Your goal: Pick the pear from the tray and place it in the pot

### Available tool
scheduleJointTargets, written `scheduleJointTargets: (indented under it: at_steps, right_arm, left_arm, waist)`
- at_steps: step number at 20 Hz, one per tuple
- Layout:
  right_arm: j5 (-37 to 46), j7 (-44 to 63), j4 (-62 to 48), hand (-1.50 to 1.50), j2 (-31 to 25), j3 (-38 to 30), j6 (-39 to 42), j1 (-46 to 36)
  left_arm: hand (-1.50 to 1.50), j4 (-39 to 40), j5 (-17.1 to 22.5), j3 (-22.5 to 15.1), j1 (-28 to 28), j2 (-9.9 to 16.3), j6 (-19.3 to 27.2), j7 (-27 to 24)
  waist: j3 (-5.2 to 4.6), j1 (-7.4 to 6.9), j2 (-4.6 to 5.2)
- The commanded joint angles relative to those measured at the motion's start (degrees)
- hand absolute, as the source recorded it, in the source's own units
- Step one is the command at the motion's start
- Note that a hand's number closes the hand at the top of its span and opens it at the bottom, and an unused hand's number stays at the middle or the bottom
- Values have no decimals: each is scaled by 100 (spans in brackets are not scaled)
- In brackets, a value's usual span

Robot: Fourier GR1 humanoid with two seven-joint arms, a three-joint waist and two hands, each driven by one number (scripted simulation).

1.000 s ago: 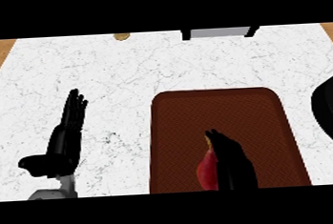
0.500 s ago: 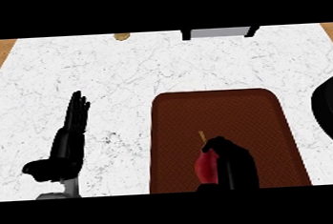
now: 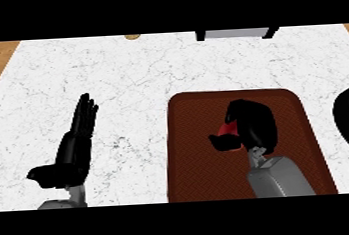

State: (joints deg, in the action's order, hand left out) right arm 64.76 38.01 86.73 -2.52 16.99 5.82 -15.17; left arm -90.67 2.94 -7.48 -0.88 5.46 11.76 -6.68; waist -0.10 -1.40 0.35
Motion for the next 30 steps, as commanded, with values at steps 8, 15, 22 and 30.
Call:
scheduleJointTargets:
  at_steps: [8,15,22,30]
  right_arm:
    - [526,301,-14,150,-276,-572,39,-1810]
    - [1363,1370,833,150,-365,-508,971,-2372]
    - [1609,1589,1331,150,-721,-1047,1379,-2362]
    - [1293,1075,1573,150,-1343,-2000,1003,-1632]
  left_arm:
    - [0,-74,-104,87,33,-66,130,69]
    - [0,-41,-91,80,70,-138,96,72]
    - [0,141,-19,348,-43,19,-80,-77]
    - [0,486,151,625,-376,110,-347,-191]
  waist:
    - [9,148,-55]
    - [7,176,-64]
    - [8,172,-50]
    - [8,177,-35]
